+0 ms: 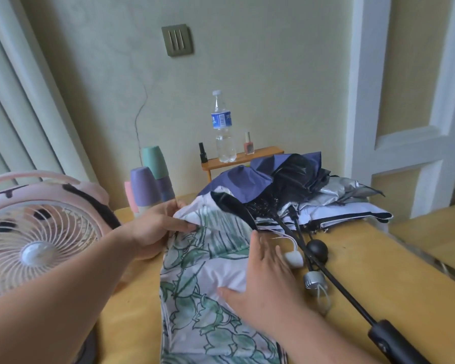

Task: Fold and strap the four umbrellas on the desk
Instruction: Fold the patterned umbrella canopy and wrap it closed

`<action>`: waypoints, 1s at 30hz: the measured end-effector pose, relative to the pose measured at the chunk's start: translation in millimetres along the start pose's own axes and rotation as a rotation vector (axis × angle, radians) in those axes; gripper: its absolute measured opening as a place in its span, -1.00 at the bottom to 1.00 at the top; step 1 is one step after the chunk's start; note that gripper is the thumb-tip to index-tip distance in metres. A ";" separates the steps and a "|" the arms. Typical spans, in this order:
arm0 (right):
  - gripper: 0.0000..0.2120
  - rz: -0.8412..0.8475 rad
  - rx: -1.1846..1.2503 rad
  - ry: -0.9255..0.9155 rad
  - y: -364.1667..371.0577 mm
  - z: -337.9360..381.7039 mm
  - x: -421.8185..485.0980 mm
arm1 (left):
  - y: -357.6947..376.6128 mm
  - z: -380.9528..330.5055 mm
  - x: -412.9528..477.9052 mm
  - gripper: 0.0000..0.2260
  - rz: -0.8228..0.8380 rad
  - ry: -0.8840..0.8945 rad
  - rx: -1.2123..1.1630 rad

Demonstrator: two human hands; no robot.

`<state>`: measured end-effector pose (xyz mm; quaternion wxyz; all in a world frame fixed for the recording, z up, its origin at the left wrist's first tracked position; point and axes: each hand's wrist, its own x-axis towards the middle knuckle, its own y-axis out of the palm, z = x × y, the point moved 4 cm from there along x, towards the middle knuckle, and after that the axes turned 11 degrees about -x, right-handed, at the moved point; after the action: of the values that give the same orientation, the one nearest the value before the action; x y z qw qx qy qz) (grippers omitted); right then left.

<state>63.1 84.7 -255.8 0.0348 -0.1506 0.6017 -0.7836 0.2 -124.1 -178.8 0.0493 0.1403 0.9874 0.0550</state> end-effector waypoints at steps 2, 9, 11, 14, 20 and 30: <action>0.20 -0.035 0.023 0.003 -0.3 -0.7 -0.2 | -0.6 -7.3 -1.3 -0.62 0.034 0.085 -0.011; 0.26 -0.009 0.033 0.030 1.5 -1.0 1.1 | -9.7 -26.4 -2.8 -0.73 -0.378 0.410 0.205; 0.25 -0.003 0.025 0.032 0.6 0.2 1.0 | -5.3 -23.1 -5.6 -0.72 -0.468 0.426 0.446; 0.23 -0.022 0.028 0.036 2.1 -0.2 2.6 | -0.8 -14.1 -10.6 -0.51 -0.528 0.386 0.674; 0.22 -0.052 0.056 0.039 2.4 0.9 3.4 | -4.3 30.8 -20.7 -0.42 -0.527 0.140 0.660; 0.24 -0.123 0.106 0.020 2.8 -0.4 4.5 | 21.4 25.9 -40.9 -0.93 -0.369 0.188 0.816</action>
<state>58.3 83.2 -257.8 -0.0115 -0.1772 0.5495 -0.8164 48.1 -112.8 -198.5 -0.0909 -0.0355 0.9369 -0.3357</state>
